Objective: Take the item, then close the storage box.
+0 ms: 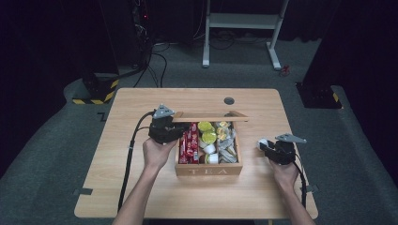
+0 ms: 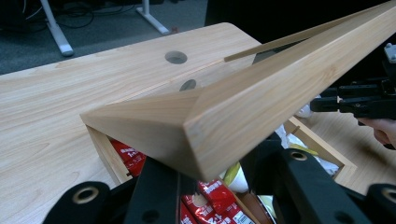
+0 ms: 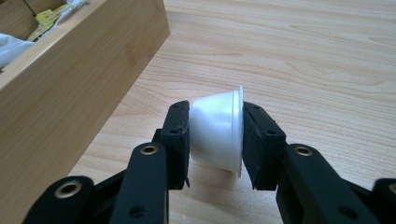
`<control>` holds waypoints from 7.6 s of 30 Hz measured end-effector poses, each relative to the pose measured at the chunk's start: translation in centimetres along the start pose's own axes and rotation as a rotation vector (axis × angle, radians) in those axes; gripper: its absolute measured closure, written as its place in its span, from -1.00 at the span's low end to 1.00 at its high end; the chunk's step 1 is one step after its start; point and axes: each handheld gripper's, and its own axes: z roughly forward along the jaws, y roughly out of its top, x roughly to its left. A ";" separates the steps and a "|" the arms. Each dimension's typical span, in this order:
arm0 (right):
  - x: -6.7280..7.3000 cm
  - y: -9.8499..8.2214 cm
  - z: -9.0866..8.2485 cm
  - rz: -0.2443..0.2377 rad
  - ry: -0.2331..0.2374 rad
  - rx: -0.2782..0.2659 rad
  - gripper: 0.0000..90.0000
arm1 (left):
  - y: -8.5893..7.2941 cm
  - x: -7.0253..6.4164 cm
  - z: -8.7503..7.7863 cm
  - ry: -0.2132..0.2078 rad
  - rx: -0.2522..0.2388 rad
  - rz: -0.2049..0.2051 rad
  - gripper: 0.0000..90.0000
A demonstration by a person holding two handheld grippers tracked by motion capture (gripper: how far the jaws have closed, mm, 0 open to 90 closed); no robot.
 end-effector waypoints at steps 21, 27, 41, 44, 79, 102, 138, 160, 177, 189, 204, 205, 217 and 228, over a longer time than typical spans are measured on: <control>-0.2 0.0 0.1 0.018 0.032 -0.017 -0.05 | 0.0 0.0 0.0 -0.001 0.005 0.001 0.56; -0.3 -0.4 -0.5 0.029 0.044 -0.033 -0.12 | 0.0 0.0 0.0 0.001 0.007 0.008 0.56; -0.7 -2.2 -2.4 0.024 0.036 -0.047 -0.15 | -0.4 -0.2 -0.2 -0.007 -0.002 0.000 0.56; -0.9 -2.6 -2.7 0.027 0.033 -0.046 -0.15 | -0.5 -0.2 -0.3 -0.008 -0.003 -0.002 0.56; -1.0 -5.1 -1.9 0.027 -0.043 0.074 -0.16 | -0.8 -0.4 -1.5 -0.016 0.010 -0.008 0.55; -0.8 -5.0 -1.7 -0.017 -0.105 0.093 -0.19 | -2.0 -0.4 -2.2 -0.003 0.003 -0.035 0.55; -0.8 -5.0 -1.6 -0.027 -0.108 0.094 -0.20 | -5.1 -1.1 -2.3 0.002 0.025 -0.048 0.52; -0.8 -5.0 -1.6 -0.029 -0.108 0.094 -0.21 | -8.8 -2.1 -1.3 0.033 0.063 -0.008 0.35; -0.7 -5.0 -1.6 -0.032 -0.104 0.095 -0.20 | -11.0 -2.7 -0.3 0.037 0.094 0.001 0.13; -0.6 -5.0 -1.7 -0.031 -0.104 0.096 -0.20 | -12.3 -2.6 -1.0 0.036 0.124 0.009 -0.10; -0.7 -5.0 -1.7 -0.030 -0.104 0.096 -0.20 | -13.8 0.3 -3.9 0.065 0.017 -0.110 -0.09; -0.7 -5.0 -1.7 -0.030 -0.104 0.096 -0.20 | -13.8 0.6 -4.2 0.076 0.015 -0.115 -0.10; -0.7 -5.0 -1.7 -0.030 -0.104 0.096 -0.20 | -15.6 5.2 -5.4 0.259 0.027 -0.176 -0.12; -0.6 -5.1 -1.7 -0.029 -0.104 0.096 -0.20 | -16.8 7.7 -3.6 0.386 0.101 -0.180 -0.14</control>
